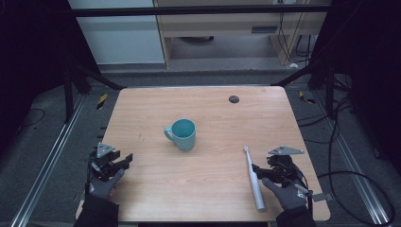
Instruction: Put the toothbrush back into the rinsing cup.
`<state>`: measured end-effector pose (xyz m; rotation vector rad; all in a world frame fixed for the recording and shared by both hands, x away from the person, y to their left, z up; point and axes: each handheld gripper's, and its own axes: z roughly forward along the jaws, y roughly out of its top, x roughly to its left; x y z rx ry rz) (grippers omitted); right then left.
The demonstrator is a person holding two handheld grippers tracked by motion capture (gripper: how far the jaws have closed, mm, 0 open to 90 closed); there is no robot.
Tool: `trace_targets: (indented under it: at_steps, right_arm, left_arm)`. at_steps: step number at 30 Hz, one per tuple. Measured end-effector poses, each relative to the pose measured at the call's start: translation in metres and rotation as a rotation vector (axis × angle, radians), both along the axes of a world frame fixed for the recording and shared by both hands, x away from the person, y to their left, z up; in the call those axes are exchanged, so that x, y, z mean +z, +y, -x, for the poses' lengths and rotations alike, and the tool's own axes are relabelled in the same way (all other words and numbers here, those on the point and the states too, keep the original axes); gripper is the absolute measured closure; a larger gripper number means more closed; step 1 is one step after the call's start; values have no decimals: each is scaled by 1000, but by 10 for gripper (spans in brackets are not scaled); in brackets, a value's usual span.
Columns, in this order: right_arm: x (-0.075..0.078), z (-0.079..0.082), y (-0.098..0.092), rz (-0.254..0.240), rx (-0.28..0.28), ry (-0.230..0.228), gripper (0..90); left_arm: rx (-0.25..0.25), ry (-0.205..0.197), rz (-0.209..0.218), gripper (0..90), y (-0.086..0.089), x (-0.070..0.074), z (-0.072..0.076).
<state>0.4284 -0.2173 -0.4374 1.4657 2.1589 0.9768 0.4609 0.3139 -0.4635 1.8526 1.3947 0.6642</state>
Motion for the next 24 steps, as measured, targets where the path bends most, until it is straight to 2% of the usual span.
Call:
trace_targets:
  at_steps: [7, 10, 12, 19, 20, 24]
  right_arm:
    - [-9, -2, 13, 30, 50, 47, 409]
    - [-11, -3, 15, 38, 54, 63, 426]
    - [-16, -4, 16, 49, 60, 95, 448]
    - [-23, -6, 19, 73, 67, 150, 472]
    - [-25, -7, 20, 90, 69, 163, 476]
    - [-28, -8, 21, 93, 70, 188, 483]
  left_arm:
    - [-7, -2, -6, 430, -1, 1, 1]
    - [-14, 5, -9, 430, -2, -1, 0]
    - [-18, 12, -14, 431, -3, -1, -1]
    - [-23, 15, -15, 431, -3, -2, -1]
    - [-22, 18, -13, 431, -3, -2, -2]
    - [-28, 23, -17, 431, -4, -3, -2]
